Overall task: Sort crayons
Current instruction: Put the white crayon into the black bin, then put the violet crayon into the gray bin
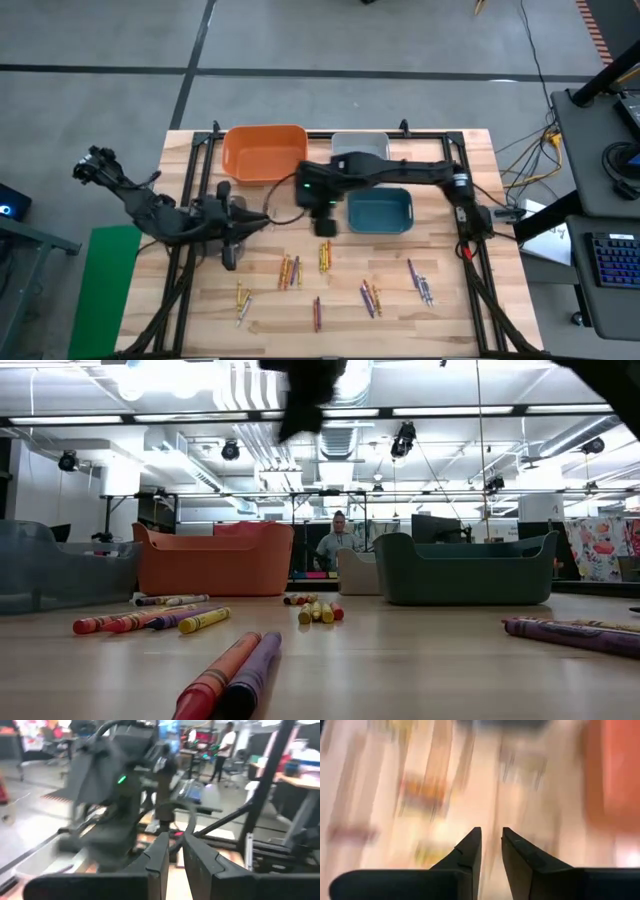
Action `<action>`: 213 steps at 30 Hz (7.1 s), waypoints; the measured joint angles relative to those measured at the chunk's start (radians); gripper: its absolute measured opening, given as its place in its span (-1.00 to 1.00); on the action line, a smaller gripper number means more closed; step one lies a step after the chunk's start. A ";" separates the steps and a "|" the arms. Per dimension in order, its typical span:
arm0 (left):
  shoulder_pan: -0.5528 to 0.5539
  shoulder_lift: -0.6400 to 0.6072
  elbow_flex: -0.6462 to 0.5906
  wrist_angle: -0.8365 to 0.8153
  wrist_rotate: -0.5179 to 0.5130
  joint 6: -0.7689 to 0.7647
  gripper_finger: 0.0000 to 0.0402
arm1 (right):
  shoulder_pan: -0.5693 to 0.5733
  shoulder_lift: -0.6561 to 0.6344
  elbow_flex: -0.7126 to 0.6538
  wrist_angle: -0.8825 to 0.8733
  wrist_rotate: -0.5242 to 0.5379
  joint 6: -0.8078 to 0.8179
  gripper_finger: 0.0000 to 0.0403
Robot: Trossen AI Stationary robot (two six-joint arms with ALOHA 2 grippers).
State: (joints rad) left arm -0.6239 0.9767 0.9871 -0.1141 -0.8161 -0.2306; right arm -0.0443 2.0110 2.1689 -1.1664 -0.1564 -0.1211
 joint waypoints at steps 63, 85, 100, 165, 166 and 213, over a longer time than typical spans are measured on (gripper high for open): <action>0.550 0.705 -0.042 -0.626 0.333 -0.723 -0.50 | 0.033 -0.660 -0.760 0.106 0.106 0.457 -0.74; 0.550 0.705 -0.174 -0.425 0.335 -0.758 -0.53 | 0.033 -0.660 -0.761 0.109 0.106 0.461 -0.74; 0.548 0.704 -0.189 -0.380 0.334 -0.769 -0.64 | 0.034 -0.660 -0.761 0.109 0.106 0.461 -0.74; 0.346 0.268 -0.225 -1.138 0.401 -1.258 -0.64 | 0.044 -0.660 -0.761 0.110 0.106 0.496 -0.74; 0.341 0.268 -0.216 -1.140 0.393 -1.250 -0.64 | 0.050 -0.660 -0.761 0.110 0.106 0.511 -0.74; 0.214 0.267 0.010 -0.375 0.063 0.071 -0.65 | 0.625 -0.517 -1.135 0.106 0.166 1.763 -0.74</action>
State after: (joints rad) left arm -0.4100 1.2438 0.9975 -0.4889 -0.7528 -0.1594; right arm 0.5803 1.4935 1.0343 -1.0608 0.0098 1.6414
